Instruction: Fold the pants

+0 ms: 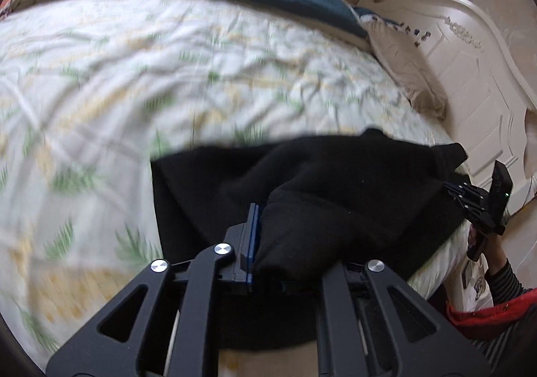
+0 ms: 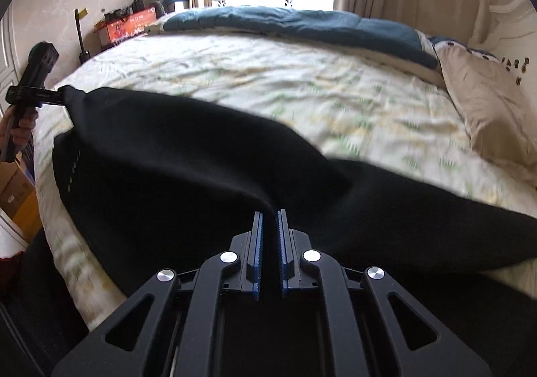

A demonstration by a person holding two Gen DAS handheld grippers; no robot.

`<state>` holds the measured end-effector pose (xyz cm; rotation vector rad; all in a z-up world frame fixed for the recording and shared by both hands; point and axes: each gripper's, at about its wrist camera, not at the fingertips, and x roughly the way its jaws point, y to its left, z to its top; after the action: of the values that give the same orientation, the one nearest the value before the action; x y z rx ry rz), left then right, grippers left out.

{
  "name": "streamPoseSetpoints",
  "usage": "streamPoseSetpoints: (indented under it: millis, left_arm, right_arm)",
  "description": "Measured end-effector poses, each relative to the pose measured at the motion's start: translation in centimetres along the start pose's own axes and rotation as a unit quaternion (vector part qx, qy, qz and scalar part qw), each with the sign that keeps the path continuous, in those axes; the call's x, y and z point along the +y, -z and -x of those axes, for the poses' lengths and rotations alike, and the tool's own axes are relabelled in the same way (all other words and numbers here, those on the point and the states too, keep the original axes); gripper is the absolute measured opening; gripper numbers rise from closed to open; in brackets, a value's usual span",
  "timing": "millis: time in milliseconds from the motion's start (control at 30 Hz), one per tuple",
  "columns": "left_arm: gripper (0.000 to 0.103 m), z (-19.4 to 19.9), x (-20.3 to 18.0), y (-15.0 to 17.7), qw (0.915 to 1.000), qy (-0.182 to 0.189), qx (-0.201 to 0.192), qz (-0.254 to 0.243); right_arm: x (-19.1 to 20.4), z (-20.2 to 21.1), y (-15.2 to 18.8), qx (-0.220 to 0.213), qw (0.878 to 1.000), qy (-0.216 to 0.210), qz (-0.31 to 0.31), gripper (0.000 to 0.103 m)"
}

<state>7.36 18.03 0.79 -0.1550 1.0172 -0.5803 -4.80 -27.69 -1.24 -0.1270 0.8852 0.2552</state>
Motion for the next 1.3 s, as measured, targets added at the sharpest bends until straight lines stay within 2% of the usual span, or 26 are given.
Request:
streamPoseSetpoints:
  millis: [133, 200, 233, 300, 333, 467, 567, 700, 900, 1067, 1133, 1200, 1300]
  left_arm:
    - [0.022, 0.4, 0.6, 2.7, 0.9998, -0.004, -0.013, 0.014]
    - [0.027, 1.4, 0.9, 4.1, 0.9993, -0.008, -0.030, 0.022]
    - [0.030, 1.9, 0.8, 4.7, 0.9990, -0.011, -0.035, 0.025]
    - [0.068, 3.0, 0.9, 6.2, 0.9978, -0.035, -0.044, 0.035]
    - [0.070, 3.5, 0.9, 6.7, 0.9972, -0.041, -0.049, 0.039]
    - [0.070, 5.3, 0.8, 8.5, 0.9934, -0.044, -0.065, 0.083]
    - [0.070, 5.8, -0.1, 9.1, 0.9873, -0.003, -0.078, 0.138]
    - [0.070, 5.0, -1.6, 9.1, 0.9754, 0.065, -0.092, 0.189]
    - [0.070, 1.9, -2.2, 8.6, 0.9665, 0.073, -0.084, 0.231]
    - [0.070, 1.3, -0.9, 8.5, 0.9570, 0.053, -0.098, 0.268]
    - [0.066, 1.2, -0.3, 8.3, 0.9500, 0.052, -0.106, 0.289]
    - [0.045, 0.9, 0.2, 8.2, 0.9453, 0.037, -0.106, 0.306]
    - [0.029, 0.7, 0.7, 8.0, 0.9432, 0.020, -0.103, 0.315]
  right_arm:
    - [0.2, 0.2, 1.7, 0.004, 0.999, 0.003, -0.036, 0.014]
    - [-0.2, 1.1, 2.2, 0.001, 0.997, -0.018, -0.075, 0.021]
    - [-0.5, 1.8, 2.7, -0.006, 0.994, -0.030, -0.102, 0.027]
    - [-1.0, 2.6, 3.5, -0.018, 0.986, -0.057, -0.154, 0.040]
    - [-1.4, 2.9, 4.1, -0.024, 0.978, -0.081, -0.190, 0.043]
    - [-1.6, 3.1, 5.5, -0.036, 0.955, -0.129, -0.264, 0.043]
    - [-1.4, 2.8, 6.2, -0.043, 0.940, -0.154, -0.301, 0.044]
    - [-0.9, 2.5, 6.3, -0.046, 0.934, -0.156, -0.317, 0.050]
    - [-0.4, 2.3, 6.3, -0.051, 0.930, -0.160, -0.326, 0.056]
    - [-0.4, 2.1, 6.7, -0.053, 0.921, -0.169, -0.346, 0.057]
    - [-0.9, 2.1, 6.9, -0.059, 0.910, -0.181, -0.370, 0.057]
    - [-1.5, 1.9, 7.1, -0.063, 0.894, -0.195, -0.397, 0.057]
    - [-2.3, 1.4, 7.4, -0.072, 0.865, -0.220, -0.446, 0.057]
